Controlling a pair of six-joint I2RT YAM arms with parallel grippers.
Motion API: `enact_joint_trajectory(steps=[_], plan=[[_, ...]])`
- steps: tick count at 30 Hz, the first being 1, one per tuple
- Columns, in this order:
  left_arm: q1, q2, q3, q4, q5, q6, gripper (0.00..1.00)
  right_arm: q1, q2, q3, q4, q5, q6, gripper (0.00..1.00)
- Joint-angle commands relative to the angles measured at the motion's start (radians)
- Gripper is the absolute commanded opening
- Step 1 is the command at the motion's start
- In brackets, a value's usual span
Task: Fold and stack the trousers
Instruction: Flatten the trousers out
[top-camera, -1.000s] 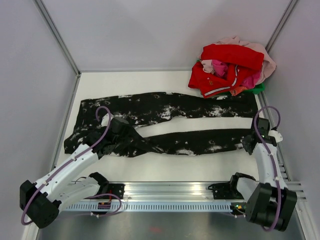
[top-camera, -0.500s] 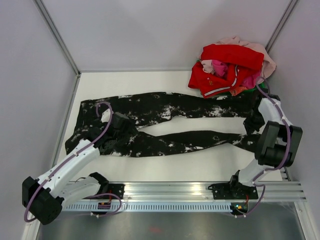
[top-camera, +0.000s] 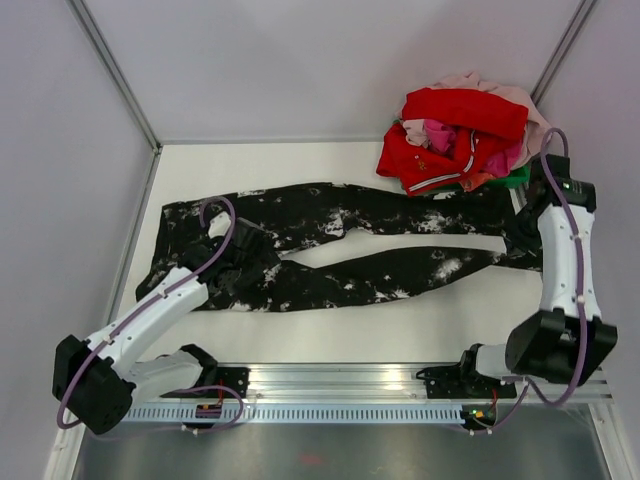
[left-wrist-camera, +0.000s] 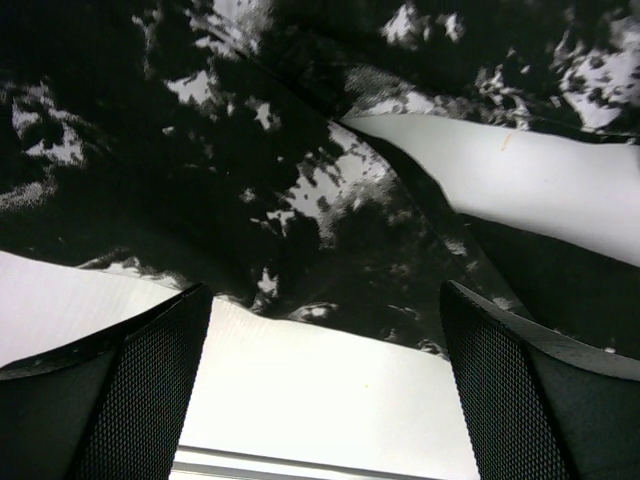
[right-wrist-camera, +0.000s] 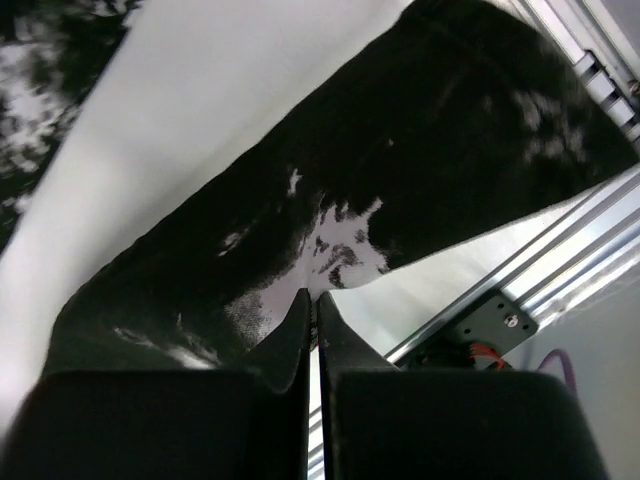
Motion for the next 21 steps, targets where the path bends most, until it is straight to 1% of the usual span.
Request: enact_joint_trajectory(steps=[1, 3, 5, 6, 7, 9, 10, 11, 12, 13, 14, 15, 16, 18, 19, 20, 21], plan=[[0.009, -0.011, 0.066, -0.008, -0.045, 0.038, 1.00, -0.003, -0.081, 0.038, -0.177, -0.089, 0.066, 0.00], [0.011, -0.013, 0.063, -0.004, -0.042, 0.034, 1.00, -0.003, -0.057, 0.076, -0.187, -0.097, 0.066, 0.00], [0.014, -0.007, 0.053, 0.010, -0.038, 0.035, 1.00, -0.003, 0.033, 0.108, -0.190, -0.062, 0.019, 0.00], [0.014, 0.006, 0.053, 0.017, -0.036, 0.035, 1.00, -0.003, 0.079, 0.130, -0.188, 0.003, -0.007, 0.00], [0.015, 0.013, 0.052, 0.022, -0.033, 0.034, 1.00, -0.003, 0.177, 0.130, -0.187, 0.039, -0.083, 0.00], [0.017, 0.036, 0.052, 0.053, -0.025, 0.038, 1.00, -0.003, 0.279, 0.130, -0.197, 0.154, -0.116, 0.00], [0.017, 0.042, 0.049, 0.086, 0.016, 0.079, 1.00, -0.003, 0.340, 0.133, -0.176, 0.127, -0.113, 0.00], [0.017, 0.050, 0.043, 0.132, 0.057, 0.107, 0.99, 0.001, 0.356, 0.139, -0.164, 0.099, -0.092, 0.00], [0.015, 0.058, 0.046, 0.195, 0.103, 0.121, 0.96, 0.003, 0.365, 0.154, -0.142, 0.054, -0.075, 0.00], [0.006, 0.081, 0.058, 0.223, 0.189, 0.110, 0.95, 0.004, 0.362, 0.162, -0.106, 0.038, -0.060, 0.00], [-0.006, 0.093, 0.063, 0.252, 0.215, 0.095, 0.94, 0.004, 0.362, 0.176, -0.093, 0.033, -0.028, 0.00], [-0.025, 0.105, 0.070, 0.270, 0.225, 0.071, 0.93, 0.004, 0.362, 0.197, -0.078, 0.038, -0.018, 0.00], [-0.072, 0.136, 0.081, 0.293, 0.206, 0.022, 0.93, 0.003, 0.364, 0.207, -0.058, 0.039, -0.010, 0.00], [-0.126, 0.167, 0.109, 0.336, 0.191, -0.006, 0.94, 0.001, 0.361, 0.219, -0.026, 0.023, 0.013, 0.00], [-0.181, 0.191, 0.110, 0.437, 0.205, -0.002, 0.94, 0.001, 0.361, 0.214, 0.014, -0.006, 0.013, 0.00], [-0.213, 0.202, 0.099, 0.517, 0.215, 0.018, 0.94, 0.001, 0.361, 0.205, 0.032, -0.073, 0.008, 0.00], [-0.244, 0.213, 0.092, 0.607, 0.226, 0.102, 0.94, 0.001, 0.367, 0.193, 0.045, -0.098, -0.001, 0.00]])
